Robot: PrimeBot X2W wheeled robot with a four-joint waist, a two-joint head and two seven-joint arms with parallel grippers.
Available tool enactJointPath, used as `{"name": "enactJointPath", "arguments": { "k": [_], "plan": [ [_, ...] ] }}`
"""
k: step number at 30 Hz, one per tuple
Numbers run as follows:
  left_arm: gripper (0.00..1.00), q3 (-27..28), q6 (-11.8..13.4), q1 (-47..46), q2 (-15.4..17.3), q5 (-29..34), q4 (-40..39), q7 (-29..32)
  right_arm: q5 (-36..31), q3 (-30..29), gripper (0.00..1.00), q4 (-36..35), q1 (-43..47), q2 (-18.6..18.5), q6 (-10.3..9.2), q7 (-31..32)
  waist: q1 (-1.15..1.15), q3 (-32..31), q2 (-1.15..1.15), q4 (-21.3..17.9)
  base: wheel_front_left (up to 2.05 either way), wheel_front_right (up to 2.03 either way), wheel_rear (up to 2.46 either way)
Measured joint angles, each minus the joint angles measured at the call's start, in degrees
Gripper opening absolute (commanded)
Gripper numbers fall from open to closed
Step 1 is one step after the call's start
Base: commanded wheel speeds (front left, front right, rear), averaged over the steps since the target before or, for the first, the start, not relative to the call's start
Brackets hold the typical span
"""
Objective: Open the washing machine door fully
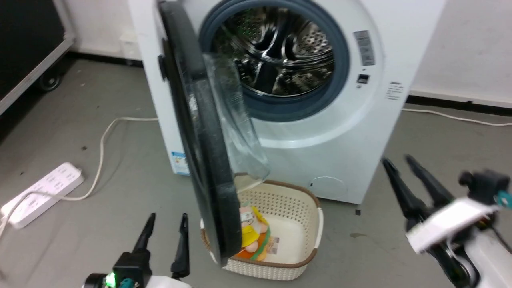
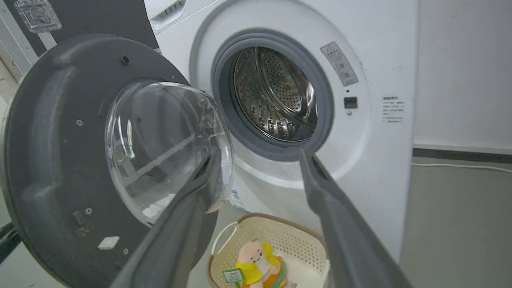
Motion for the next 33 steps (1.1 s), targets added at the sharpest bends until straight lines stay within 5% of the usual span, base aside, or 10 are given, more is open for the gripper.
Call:
{"name": "enactJointPath", "arguments": {
  "k": [3, 6, 13, 20, 32, 33],
  "plan": [
    [1.0, 1.19, -0.29, 0.8, -0.01, -0.09, -0.32, 0.01, -11.85, -4.09, 1.0, -0.45, 4.14, -0.97, 0.0, -2.3, 0.0, -0.7, 0.0, -1.54, 0.0, 0.0, 0.0],
    [1.0, 2.21, -1.42, 1.65, 0.03, -0.62, -0.42, 0.0, -24.5, -14.24, 1.0, -5.05, 9.7, 1.99, 0.0, -2.57, 0.0, -1.27, 0.0, -3.0, 0.0, 0.0, 0.0],
    [1.0, 2.42, -4.93, 2.83, 0.0, -1.55, 1.4, 0.0, -47.24, -30.92, 1.0, -17.6, 25.48, 16.67, 0.0, -2.59, -0.01, -1.81, 0.0, -5.18, 0.0, 0.0, 0.0],
    [1.0, 3.05, -6.47, 2.82, 0.01, -1.93, 3.01, 0.01, -52.2, -31.73, 1.0, -18.83, 29.98, 20.72, 0.01, -2.59, 0.0, -1.29, 0.0, -5.99, 0.0, 0.0, 0.0],
    [1.0, 4.21, -6.97, 2.7, 0.01, -1.83, 3.91, 0.01, -52.64, -31.15, 1.0, -18.25, 30.16, 21.45, 0.01, -2.59, 0.01, -0.44, 0.0, -6.82, 0.0, 0.0, 0.0],
    [0.71, 4.19, -6.97, 2.69, 0.01, -1.83, 3.91, 0.01, -52.63, -31.17, 1.0, -18.25, 30.16, 21.45, 0.01, -2.59, 0.0, -0.44, 0.0, -6.84, 0.0, 0.0, 0.0]
  ]
}}
